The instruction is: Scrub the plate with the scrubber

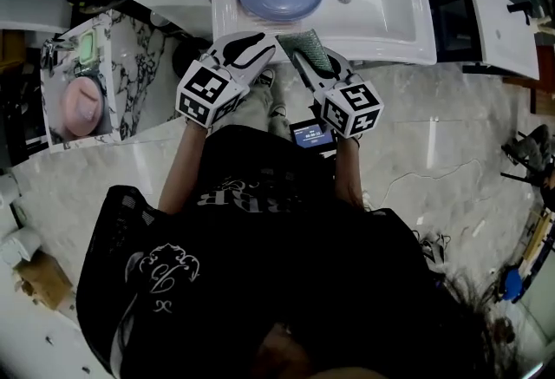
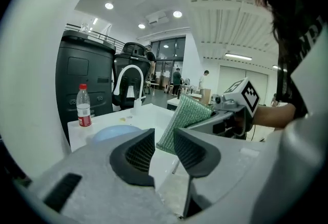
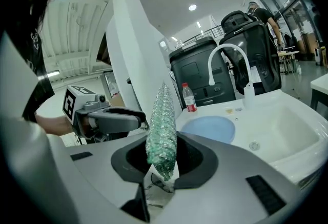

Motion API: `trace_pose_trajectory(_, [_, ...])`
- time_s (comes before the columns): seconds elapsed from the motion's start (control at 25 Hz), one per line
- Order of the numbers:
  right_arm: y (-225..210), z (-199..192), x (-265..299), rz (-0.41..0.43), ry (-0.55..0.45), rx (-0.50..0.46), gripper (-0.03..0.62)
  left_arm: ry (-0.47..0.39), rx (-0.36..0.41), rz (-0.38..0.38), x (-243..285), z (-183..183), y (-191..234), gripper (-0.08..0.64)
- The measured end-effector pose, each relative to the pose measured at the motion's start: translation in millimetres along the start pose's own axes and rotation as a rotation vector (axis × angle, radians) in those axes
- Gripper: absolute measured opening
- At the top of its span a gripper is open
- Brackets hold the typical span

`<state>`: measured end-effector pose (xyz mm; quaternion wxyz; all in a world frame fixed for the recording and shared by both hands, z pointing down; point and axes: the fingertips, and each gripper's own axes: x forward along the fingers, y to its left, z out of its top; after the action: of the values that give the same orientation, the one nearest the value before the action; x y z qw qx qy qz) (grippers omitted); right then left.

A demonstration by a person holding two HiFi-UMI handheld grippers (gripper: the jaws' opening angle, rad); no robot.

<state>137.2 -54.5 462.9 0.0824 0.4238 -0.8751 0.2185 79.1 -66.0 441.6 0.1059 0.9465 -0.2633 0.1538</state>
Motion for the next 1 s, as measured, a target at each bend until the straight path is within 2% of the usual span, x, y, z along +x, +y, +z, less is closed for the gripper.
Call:
trace_pose_trajectory(0.2, [16.4, -17.7, -3.1, 0.004, 0.046, -0.018, 0.09, 0.01, 0.006, 0.02, -22.2, -8.8, -16.3, 0.118])
trace_pose_trajectory(0.52, [44.7, -20.5, 3.3, 0.025, 0.035, -0.041, 0.091, 0.009, 0.025, 0.068, -58.4, -17.1, -14.8, 0.092])
trace_pose_trajectory(0.8, [86.2, -18.5, 20.7, -0.004, 0.015, -0.068, 0.091, 0.017, 0.062, 0.049, -104.9, -30.1, -5.2, 0.093])
trace_pose_trajectory(1.0, [132.1, -25.1, 32.6, -0.053, -0.01, -0.05, 0.091, 0.0, 0.082, 0.001, -151.5, -40.2, -0.4, 0.092])
